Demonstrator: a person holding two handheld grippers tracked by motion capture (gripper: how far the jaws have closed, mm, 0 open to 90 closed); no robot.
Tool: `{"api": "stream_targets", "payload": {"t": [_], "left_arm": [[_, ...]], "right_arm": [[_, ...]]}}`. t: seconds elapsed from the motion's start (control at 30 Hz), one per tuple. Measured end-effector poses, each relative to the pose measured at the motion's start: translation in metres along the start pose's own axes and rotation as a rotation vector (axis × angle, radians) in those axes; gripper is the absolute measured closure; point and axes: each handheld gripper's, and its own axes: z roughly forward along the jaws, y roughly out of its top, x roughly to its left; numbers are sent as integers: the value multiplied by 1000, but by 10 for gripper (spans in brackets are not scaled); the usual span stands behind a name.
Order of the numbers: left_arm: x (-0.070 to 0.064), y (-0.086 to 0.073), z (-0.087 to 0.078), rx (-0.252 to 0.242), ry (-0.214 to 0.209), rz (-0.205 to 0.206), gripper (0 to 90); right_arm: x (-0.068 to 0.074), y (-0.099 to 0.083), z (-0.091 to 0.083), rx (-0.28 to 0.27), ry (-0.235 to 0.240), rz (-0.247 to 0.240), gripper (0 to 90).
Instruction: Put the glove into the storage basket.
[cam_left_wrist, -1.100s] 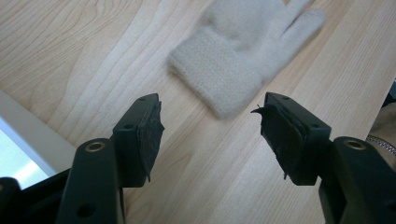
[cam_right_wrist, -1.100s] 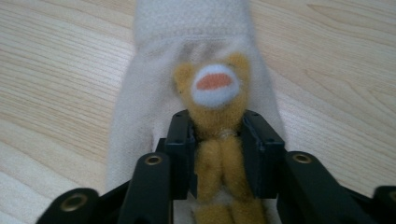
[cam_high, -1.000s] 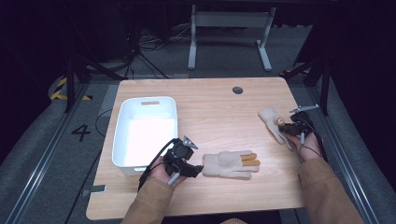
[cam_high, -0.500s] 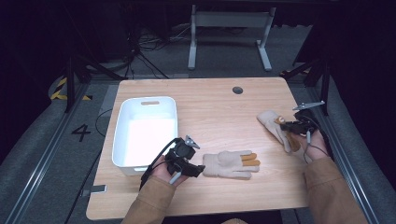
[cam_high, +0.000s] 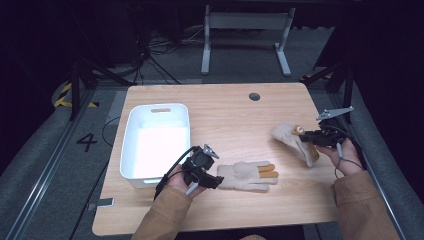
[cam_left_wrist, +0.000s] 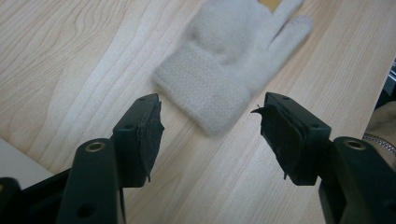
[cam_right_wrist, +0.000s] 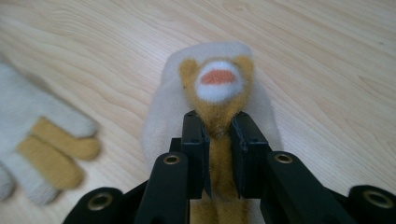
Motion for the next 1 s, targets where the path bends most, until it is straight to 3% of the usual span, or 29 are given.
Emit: {"api": "stream_targets", "payload": {"t": [0.17,0.2,0.23,0.27,0.33,0.4,0.67,0.73,1.0], "left_arm": [[0,0,0,2,-2,4,387],[0,1,0,3,-2,3,387],[-1,1,1,4,-2,0,387],[-1,1,1,7,-4,1,387],[-1,1,1,8,-5,1,387],[-1,1,1,8,-7,1,387],[-1,0,1,11,-12,0,383],[-1,0,0,11,-17,2,386],[-2,-4,-5,8,-13,2,388]], "right_arm": [[8,5,-11,-15,46,-46,770],[13,7,-17,-29,97,-73,770],[13,7,-17,-29,97,-73,770],[19,10,-21,-27,124,-113,770],[23,12,-23,-19,134,-130,770],[32,15,-26,-11,156,-183,768],[44,19,-28,-32,215,-267,768],[51,20,-27,-29,240,-309,768],[66,29,-18,-13,289,-386,767]]}}
